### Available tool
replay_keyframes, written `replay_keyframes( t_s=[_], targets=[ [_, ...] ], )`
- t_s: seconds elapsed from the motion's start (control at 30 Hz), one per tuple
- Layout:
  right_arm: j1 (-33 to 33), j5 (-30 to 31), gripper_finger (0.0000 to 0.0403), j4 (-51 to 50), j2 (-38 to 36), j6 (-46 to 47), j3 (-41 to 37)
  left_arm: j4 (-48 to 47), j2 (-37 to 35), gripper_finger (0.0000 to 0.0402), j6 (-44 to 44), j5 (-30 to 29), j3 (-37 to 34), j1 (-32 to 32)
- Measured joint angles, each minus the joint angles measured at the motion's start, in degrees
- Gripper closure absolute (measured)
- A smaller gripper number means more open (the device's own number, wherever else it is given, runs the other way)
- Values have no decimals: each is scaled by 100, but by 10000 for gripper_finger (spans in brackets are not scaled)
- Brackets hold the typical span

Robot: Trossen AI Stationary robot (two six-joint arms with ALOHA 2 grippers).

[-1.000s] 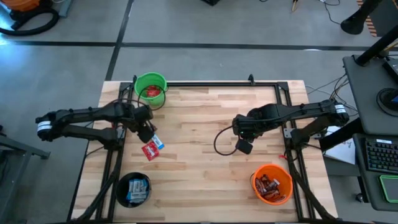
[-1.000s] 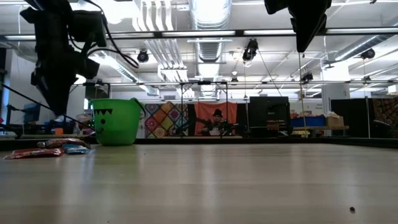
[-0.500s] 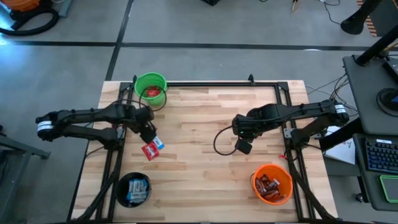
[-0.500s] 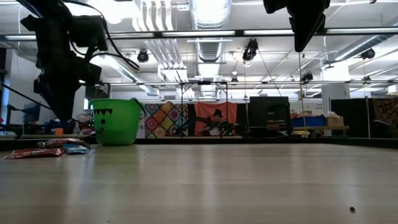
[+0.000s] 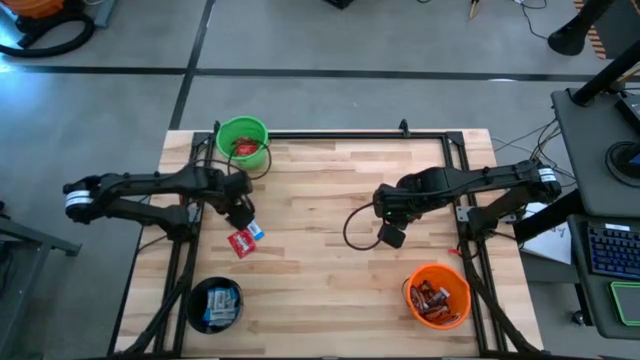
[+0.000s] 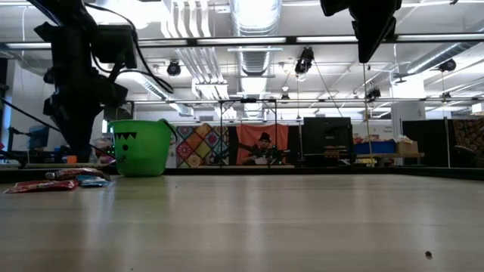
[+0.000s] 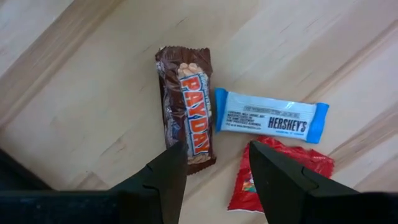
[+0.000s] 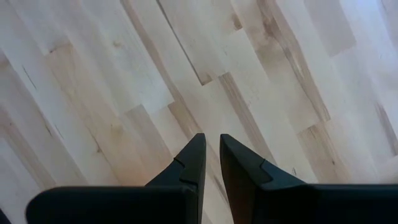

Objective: Sort candy
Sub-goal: Put the brown chocolate into the orange bucket

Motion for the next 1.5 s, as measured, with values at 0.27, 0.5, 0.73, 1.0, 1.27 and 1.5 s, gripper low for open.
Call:
replay_keyframes(
  t_s=[0.27, 0.5, 0.73, 1.0, 1.27, 1.5],
  targets=[
    [0, -7, 364, 238, 22, 305, 0, -158, 124, 245, 81, 65, 225, -4],
    [82, -7, 364, 410, 270, 442, 0, -228, 107, 245, 249, 18, 140, -9],
    [357, -26, 364, 413, 497, 559, 0, -75, 111, 245, 526, -246, -90, -9],
    [630, -26, 364, 430, 540, 739, 0, 165, 301, 245, 313, -207, -184, -11],
    [776, -46, 364, 428, 533, 799, 1, 422, 795, 245, 60, -325, -222, -11],
    [931, -52, 364, 427, 529, 855, 0, 403, 929, 245, -16, -312, -229, -11]
  ],
)
